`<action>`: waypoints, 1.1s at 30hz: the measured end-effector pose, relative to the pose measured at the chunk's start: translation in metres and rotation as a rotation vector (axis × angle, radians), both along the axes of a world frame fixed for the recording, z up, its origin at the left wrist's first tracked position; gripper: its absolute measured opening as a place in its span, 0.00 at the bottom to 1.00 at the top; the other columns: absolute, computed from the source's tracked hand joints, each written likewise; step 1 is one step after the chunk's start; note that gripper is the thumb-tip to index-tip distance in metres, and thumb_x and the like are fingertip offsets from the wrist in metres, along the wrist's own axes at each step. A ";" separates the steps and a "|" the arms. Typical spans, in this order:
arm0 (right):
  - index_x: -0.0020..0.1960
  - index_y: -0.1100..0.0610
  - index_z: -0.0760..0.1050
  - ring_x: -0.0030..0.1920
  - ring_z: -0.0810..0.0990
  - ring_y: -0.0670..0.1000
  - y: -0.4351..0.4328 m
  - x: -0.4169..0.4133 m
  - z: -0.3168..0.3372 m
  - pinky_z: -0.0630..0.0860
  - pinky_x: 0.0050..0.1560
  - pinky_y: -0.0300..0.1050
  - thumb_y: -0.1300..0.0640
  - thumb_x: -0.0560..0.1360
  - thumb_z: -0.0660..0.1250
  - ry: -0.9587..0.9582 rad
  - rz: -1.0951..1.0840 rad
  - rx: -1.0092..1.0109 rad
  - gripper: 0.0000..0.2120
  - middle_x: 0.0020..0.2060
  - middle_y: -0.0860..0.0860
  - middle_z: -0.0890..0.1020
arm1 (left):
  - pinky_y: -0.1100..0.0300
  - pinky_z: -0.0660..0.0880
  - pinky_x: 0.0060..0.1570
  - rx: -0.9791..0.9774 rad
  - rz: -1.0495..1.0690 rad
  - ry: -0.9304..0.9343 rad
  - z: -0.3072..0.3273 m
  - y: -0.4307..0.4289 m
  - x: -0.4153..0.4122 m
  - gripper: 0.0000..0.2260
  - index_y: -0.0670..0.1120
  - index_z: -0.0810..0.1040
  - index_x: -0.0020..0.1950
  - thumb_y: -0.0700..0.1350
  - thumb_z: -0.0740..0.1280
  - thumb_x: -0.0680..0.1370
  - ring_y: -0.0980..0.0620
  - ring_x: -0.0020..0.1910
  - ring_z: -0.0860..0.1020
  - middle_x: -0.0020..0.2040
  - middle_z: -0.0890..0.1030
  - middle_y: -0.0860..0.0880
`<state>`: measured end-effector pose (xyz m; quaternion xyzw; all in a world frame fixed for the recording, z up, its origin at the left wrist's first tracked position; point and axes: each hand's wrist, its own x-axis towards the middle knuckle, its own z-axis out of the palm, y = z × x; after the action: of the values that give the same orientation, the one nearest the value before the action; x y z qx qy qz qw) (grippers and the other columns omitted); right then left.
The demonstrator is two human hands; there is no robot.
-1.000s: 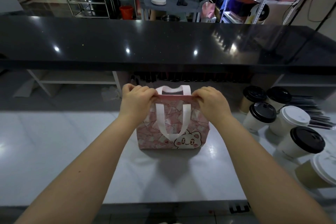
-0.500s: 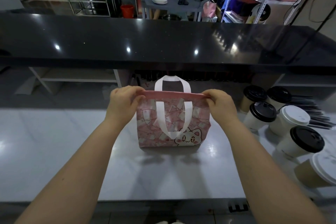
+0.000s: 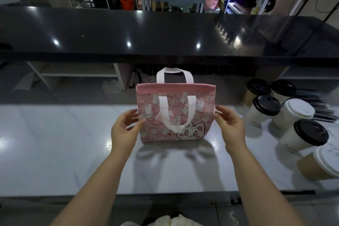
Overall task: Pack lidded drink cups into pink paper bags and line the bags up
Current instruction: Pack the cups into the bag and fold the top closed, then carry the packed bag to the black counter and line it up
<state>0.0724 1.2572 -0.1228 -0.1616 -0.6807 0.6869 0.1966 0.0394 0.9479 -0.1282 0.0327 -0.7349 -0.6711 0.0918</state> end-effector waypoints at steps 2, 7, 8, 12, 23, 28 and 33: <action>0.54 0.50 0.81 0.55 0.82 0.50 -0.001 0.011 -0.013 0.79 0.54 0.42 0.65 0.71 0.74 -0.011 0.069 -0.071 0.15 0.51 0.50 0.85 | 0.64 0.80 0.51 0.034 -0.017 -0.025 -0.016 0.002 0.012 0.17 0.63 0.82 0.51 0.41 0.75 0.72 0.57 0.51 0.83 0.50 0.85 0.57; 0.47 0.47 0.84 0.51 0.84 0.47 -0.023 0.007 -0.015 0.79 0.47 0.36 0.65 0.70 0.75 0.009 -0.009 -0.105 0.13 0.47 0.48 0.86 | 0.58 0.81 0.49 0.213 0.012 -0.115 -0.017 0.006 0.004 0.11 0.55 0.84 0.50 0.39 0.72 0.76 0.52 0.50 0.84 0.49 0.86 0.51; 0.45 0.47 0.84 0.49 0.84 0.47 -0.028 0.005 -0.015 0.79 0.46 0.36 0.64 0.71 0.75 0.007 -0.030 -0.102 0.12 0.46 0.48 0.86 | 0.59 0.81 0.48 0.206 0.019 -0.127 -0.014 0.006 0.001 0.10 0.54 0.84 0.49 0.38 0.71 0.76 0.52 0.49 0.84 0.48 0.86 0.51; 0.41 0.44 0.84 0.44 0.85 0.45 -0.037 0.002 -0.016 0.79 0.43 0.34 0.64 0.72 0.73 0.019 -0.062 -0.069 0.14 0.42 0.46 0.86 | 0.63 0.81 0.42 0.215 0.044 -0.173 -0.010 0.007 -0.007 0.09 0.51 0.82 0.49 0.36 0.69 0.77 0.56 0.44 0.84 0.44 0.86 0.54; 0.45 0.50 0.79 0.42 0.81 0.40 -0.029 0.018 -0.044 0.77 0.38 0.31 0.66 0.71 0.73 -0.162 0.006 0.030 0.12 0.41 0.42 0.84 | 0.66 0.79 0.43 -0.017 0.034 -0.189 -0.042 -0.008 0.008 0.12 0.53 0.82 0.43 0.35 0.74 0.73 0.59 0.41 0.83 0.41 0.85 0.57; 0.43 0.50 0.78 0.38 0.79 0.36 -0.032 0.012 -0.045 0.75 0.37 0.29 0.65 0.72 0.72 -0.161 0.006 0.028 0.10 0.37 0.41 0.83 | 0.63 0.78 0.45 -0.024 -0.024 -0.204 -0.041 -0.007 0.000 0.11 0.53 0.82 0.45 0.35 0.71 0.75 0.57 0.43 0.83 0.43 0.85 0.56; 0.43 0.51 0.76 0.38 0.79 0.39 -0.030 0.017 -0.054 0.77 0.40 0.32 0.65 0.70 0.74 -0.216 0.004 0.060 0.11 0.38 0.43 0.82 | 0.63 0.78 0.43 -0.082 -0.008 -0.250 -0.051 -0.012 0.008 0.08 0.53 0.81 0.44 0.39 0.74 0.73 0.58 0.42 0.83 0.41 0.85 0.57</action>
<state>0.0889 1.2271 -0.1773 -0.2274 -0.7187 0.6450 0.1253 0.0471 0.9362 -0.1791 0.1097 -0.7675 -0.6317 -0.0018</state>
